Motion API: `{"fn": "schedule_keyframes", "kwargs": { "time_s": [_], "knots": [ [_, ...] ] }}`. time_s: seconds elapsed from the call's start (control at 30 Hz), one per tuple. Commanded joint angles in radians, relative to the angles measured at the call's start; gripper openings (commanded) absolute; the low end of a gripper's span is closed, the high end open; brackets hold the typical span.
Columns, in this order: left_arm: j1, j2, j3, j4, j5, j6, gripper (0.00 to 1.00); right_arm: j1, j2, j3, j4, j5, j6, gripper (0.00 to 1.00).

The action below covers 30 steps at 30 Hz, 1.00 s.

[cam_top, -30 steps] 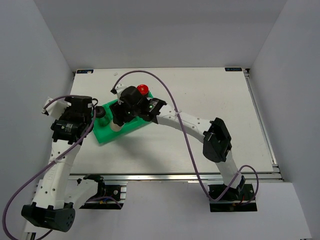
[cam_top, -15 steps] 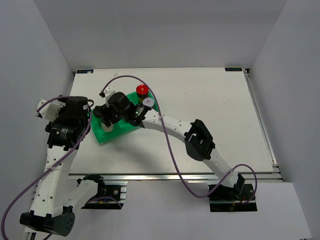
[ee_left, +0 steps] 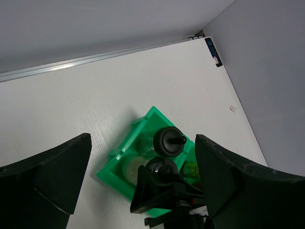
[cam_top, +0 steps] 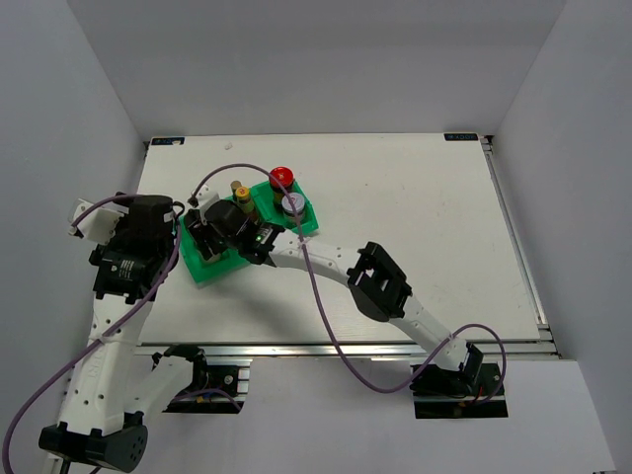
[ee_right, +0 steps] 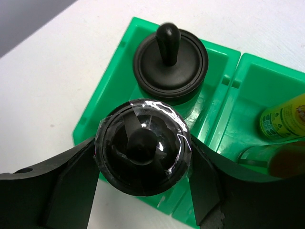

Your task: Organize the condiment bottles

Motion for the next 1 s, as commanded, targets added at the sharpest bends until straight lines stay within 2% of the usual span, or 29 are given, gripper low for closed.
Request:
{"fn": "schedule_keyframes", "kwargs": {
  "time_s": [0.0,0.13,0.23,0.33,0.37,0.43,0.47,0.53,0.83,0.97],
  "knots": [
    [0.004,-0.017,-0.023,0.027,-0.019,0.009,0.98,0.01,0.024,0.031,0.153,0.074,-0.025,0.19],
    [0.004,-0.014,-0.024,0.033,-0.02,0.015,0.98,0.012,0.059,0.078,0.147,0.1,-0.035,0.2],
    [0.004,-0.017,-0.024,0.036,-0.02,0.015,0.98,0.015,0.068,0.072,0.147,0.114,-0.041,0.26],
    [0.003,-0.02,-0.03,0.039,-0.019,0.017,0.98,0.018,0.076,0.072,0.14,0.112,-0.035,0.48],
    [0.003,-0.021,-0.029,0.039,-0.019,0.017,0.98,0.019,0.074,0.071,0.14,0.106,-0.037,0.6],
    [0.004,-0.019,-0.027,0.038,-0.019,0.015,0.98,0.024,0.064,0.072,0.141,0.099,-0.038,0.69],
    [0.003,-0.019,-0.027,0.038,-0.019,0.017,0.98,0.025,0.059,0.072,0.144,0.086,-0.044,0.84],
    [0.004,-0.022,-0.026,0.041,-0.017,0.018,0.98,0.027,0.035,0.066,0.146,0.074,-0.043,0.89],
    [0.004,-0.014,-0.006,0.05,0.008,0.043,0.98,0.029,-0.134,-0.065,0.167,0.053,-0.051,0.89],
    [0.003,-0.013,-0.004,0.07,0.032,0.072,0.98,0.029,-0.241,-0.225,0.205,0.072,-0.04,0.89]
  ]
}}
